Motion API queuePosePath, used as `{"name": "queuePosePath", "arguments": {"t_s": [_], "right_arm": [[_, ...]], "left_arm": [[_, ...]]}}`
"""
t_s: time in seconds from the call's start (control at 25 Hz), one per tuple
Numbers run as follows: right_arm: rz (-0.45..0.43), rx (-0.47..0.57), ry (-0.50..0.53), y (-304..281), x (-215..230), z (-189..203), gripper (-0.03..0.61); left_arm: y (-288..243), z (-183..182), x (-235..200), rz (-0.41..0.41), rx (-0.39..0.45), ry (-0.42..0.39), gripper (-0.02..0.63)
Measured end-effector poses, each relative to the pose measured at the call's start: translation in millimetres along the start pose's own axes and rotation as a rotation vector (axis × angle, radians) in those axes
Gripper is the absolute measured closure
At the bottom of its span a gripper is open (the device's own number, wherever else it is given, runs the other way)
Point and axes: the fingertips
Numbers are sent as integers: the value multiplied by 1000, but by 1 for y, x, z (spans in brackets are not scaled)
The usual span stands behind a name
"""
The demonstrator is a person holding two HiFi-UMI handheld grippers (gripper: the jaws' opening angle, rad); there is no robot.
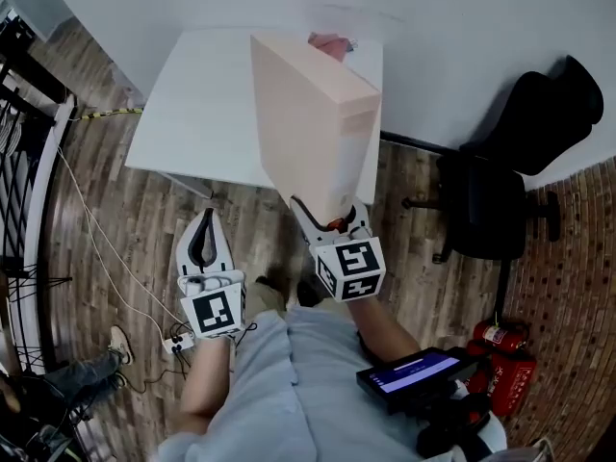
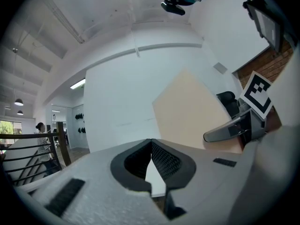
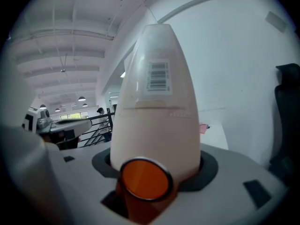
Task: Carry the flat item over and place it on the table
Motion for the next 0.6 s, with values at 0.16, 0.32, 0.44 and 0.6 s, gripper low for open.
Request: {"name": "queuePosePath", "arguments": {"t_s": [0.16,0.32,0.44,0.6], "right_arm": [[-10,-9,10,-28,-4,-4,282],[-12,-25,18,-61,-8,-6,282],[-7,-34,19,-95,-12,-11,281],[-9,-43,22,-152,-20,-21,281]], "left_arm": [[-18,2,-22,-16,4,20,604],[-41,12,-49,-22,-1,34,604],[-67,18,-74,-13,-1,34,604],[-110,28,-114,-5,-18,42,604]]}}
Point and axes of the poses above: the fingertips, and each gripper's own axes: y backward along the fingers, x to its right, z out of its underside, and after that the axes turned 12 degrees about y, right-handed
